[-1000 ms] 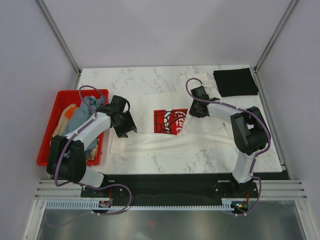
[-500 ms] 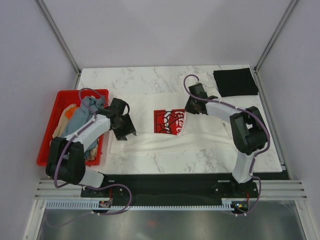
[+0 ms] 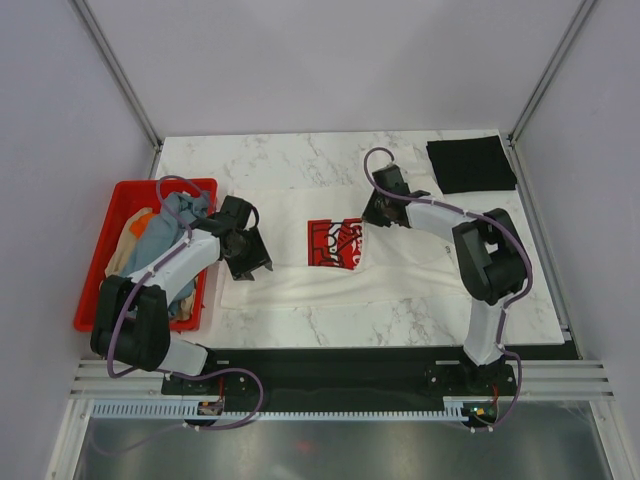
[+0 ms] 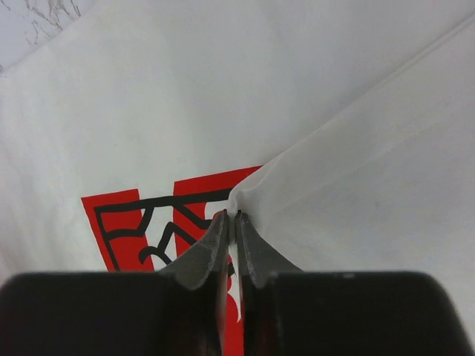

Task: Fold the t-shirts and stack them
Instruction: Fold the tshirt

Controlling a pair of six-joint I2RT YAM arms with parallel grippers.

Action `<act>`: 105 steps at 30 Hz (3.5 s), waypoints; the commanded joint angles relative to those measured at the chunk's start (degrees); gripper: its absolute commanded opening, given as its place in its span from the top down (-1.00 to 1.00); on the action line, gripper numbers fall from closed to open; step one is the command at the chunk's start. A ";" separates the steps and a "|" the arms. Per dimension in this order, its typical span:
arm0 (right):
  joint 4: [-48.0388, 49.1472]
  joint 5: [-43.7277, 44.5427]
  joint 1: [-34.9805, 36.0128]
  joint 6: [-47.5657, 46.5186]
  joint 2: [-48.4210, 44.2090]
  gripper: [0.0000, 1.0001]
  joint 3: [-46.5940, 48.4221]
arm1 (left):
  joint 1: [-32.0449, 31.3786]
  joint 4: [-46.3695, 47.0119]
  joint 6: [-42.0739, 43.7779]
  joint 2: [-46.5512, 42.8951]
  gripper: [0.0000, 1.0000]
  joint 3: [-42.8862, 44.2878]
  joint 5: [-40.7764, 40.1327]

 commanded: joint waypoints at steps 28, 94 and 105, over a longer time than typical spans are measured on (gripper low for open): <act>-29.07 0.22 -25.72 -22.33 -24.04 0.19 -13.33 | -0.63 5.60 -3.12 3.34 -0.23 -5.77 4.50; -16.48 3.11 -25.72 -26.93 -14.64 0.66 -18.35 | -0.63 5.51 -6.29 7.56 -0.25 -8.85 -2.81; -13.93 10.06 -25.63 -27.28 -17.27 1.00 -17.74 | -0.63 5.60 -6.29 7.56 -0.25 -9.29 -4.20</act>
